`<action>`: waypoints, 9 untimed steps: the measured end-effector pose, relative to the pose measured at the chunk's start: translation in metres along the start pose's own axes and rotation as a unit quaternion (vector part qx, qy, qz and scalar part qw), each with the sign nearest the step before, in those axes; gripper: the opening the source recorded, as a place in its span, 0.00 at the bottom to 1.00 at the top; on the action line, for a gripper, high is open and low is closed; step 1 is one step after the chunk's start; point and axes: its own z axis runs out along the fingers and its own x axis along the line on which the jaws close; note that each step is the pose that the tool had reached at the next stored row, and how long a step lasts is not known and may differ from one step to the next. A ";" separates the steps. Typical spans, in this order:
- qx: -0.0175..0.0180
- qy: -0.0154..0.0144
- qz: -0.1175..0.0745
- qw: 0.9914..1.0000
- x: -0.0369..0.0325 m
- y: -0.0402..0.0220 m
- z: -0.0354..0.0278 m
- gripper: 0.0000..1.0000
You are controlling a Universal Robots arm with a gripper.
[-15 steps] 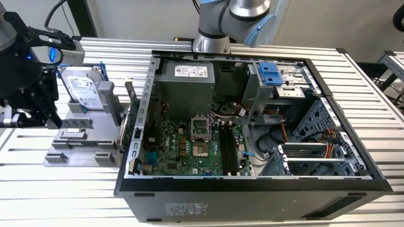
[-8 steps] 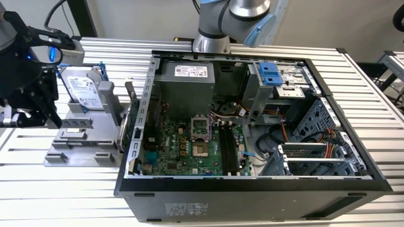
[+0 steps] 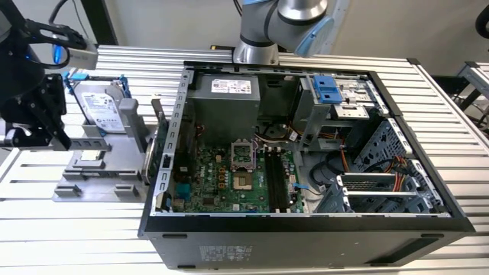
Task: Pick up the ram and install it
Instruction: 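Pick up the ram and move it above insertion slot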
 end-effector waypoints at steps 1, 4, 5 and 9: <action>0.000 0.000 0.000 1.000 -0.0001 0.0000 -0.0028 0.00; 0.000 0.000 0.000 1.000 -0.0004 0.0000 -0.0113 0.00; 0.000 0.000 0.000 1.000 -0.0005 0.0000 -0.0143 0.00; 0.000 0.000 0.000 1.000 -0.0010 -0.0001 -0.0271 0.00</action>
